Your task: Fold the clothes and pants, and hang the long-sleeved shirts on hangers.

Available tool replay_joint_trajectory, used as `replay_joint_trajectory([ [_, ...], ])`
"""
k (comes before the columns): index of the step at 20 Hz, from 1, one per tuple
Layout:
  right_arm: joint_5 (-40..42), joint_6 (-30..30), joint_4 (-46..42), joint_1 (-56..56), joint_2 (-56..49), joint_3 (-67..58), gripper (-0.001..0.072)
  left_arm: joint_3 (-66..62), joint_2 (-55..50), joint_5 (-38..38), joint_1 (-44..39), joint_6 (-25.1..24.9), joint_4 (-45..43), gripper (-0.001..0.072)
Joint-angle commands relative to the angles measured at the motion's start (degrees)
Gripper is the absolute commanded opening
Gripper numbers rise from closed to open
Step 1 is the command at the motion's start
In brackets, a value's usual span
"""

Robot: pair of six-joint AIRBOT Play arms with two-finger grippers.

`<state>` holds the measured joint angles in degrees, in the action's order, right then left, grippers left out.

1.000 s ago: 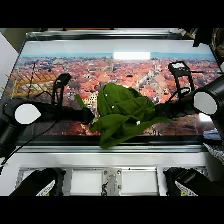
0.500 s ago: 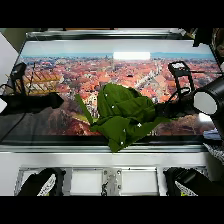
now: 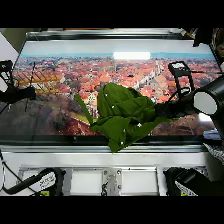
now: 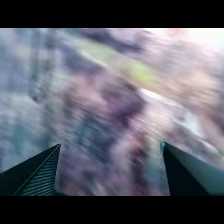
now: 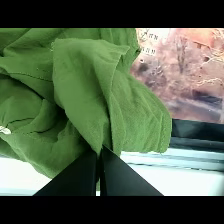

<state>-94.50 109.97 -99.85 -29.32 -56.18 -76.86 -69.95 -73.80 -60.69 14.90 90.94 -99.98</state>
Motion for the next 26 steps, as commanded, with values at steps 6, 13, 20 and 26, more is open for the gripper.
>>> replay_joint_trajectory([
  [6,-0.02,0.00,0.02,-0.04,-0.04,0.02,0.0008,-8.66,-21.03,10.29,6.45,0.15,-6.97,0.0712],
  [13,0.00,0.00,0.02,-0.04,-0.04,0.02,0.0008,-18.43,-33.14,8.26,8.81,-0.13,-7.02,0.0712],
  [20,0.00,0.00,0.02,-0.04,-0.04,0.02,0.0009,-20.31,-36.76,9.51,8.76,-0.11,-6.97,0.0711],
  [26,0.00,-0.02,0.02,-0.04,-0.04,0.02,0.0008,-19.28,-36.72,9.44,8.76,-0.07,-6.71,0.0469],
])
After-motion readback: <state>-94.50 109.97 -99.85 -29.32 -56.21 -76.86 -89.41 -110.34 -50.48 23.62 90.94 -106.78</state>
